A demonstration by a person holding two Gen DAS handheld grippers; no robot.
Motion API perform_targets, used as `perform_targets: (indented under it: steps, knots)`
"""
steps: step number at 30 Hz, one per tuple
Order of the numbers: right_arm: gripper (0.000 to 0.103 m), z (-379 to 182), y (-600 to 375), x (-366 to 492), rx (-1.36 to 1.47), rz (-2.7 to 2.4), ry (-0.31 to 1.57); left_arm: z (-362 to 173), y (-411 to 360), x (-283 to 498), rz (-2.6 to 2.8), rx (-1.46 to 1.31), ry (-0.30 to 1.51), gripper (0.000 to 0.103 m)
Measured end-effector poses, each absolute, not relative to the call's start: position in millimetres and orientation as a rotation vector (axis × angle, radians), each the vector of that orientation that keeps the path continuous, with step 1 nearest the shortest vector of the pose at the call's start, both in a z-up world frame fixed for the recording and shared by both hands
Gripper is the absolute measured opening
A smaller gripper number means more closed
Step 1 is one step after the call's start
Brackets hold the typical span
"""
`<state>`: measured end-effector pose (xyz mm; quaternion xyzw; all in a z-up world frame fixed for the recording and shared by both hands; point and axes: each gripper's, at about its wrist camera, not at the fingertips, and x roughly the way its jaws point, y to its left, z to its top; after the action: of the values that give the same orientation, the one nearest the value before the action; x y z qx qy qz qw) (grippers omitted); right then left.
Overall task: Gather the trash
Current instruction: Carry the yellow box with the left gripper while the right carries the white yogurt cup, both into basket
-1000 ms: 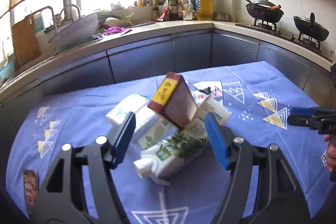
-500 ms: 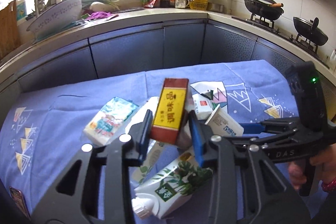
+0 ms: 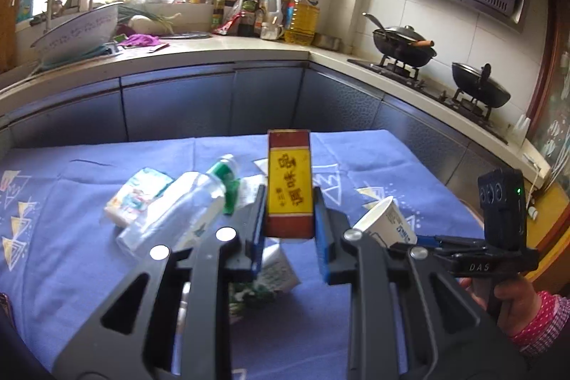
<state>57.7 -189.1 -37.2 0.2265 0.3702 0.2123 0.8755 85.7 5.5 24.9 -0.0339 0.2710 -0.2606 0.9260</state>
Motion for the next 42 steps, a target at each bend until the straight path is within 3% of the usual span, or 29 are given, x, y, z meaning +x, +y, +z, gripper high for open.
perform_targets:
  steps: [13, 23, 31, 42]
  knots:
    - [0.057, -39, -391, -74, 0.686, 0.013, 0.576, 29, -215, 62, -0.918, 0.060, 0.632, 0.023]
    - [0.057, -98, -501, -160, 0.800, -0.303, 0.579, 8, -402, 23, -1.120, 0.264, 0.679, 0.023]
    - [0.057, -144, -521, -171, 0.851, -0.342, 0.638, -30, -482, 6, -1.140, 0.389, 0.749, 0.023]
    - [0.057, -151, -528, -162, 0.822, -0.381, 0.670, -59, -515, 6, -1.087, 0.461, 0.773, 0.023]
